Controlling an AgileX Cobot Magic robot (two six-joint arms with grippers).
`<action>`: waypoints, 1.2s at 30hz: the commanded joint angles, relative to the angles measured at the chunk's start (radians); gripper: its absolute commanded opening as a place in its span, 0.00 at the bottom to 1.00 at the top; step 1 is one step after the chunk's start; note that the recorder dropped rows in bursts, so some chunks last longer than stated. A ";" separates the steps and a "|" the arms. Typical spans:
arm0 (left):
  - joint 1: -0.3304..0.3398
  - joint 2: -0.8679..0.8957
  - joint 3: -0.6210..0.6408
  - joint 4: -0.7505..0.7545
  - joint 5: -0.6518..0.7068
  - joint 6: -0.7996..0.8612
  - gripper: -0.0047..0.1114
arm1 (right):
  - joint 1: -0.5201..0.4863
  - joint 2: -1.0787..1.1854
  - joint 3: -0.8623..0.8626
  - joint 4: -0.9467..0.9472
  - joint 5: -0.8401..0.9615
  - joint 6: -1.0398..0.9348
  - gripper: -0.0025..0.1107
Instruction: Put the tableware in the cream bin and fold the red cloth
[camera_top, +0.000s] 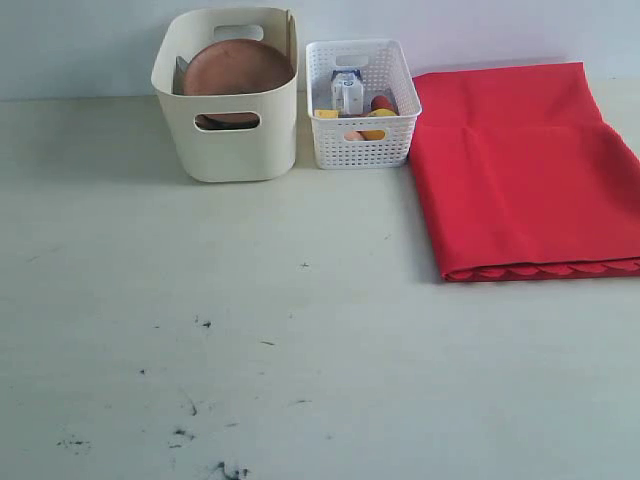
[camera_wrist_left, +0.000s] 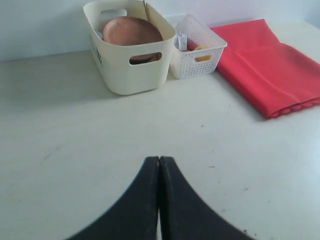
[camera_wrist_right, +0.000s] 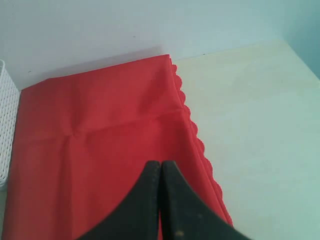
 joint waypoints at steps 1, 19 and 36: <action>0.001 -0.047 0.106 -0.004 -0.009 -0.006 0.04 | -0.004 -0.009 0.001 0.000 -0.003 -0.004 0.02; 0.090 -0.074 0.201 0.029 -0.659 0.191 0.04 | -0.004 -0.009 0.001 0.000 -0.003 -0.006 0.02; 0.196 -0.199 0.628 0.018 -1.051 0.205 0.04 | -0.004 -0.009 0.001 0.000 -0.003 -0.004 0.02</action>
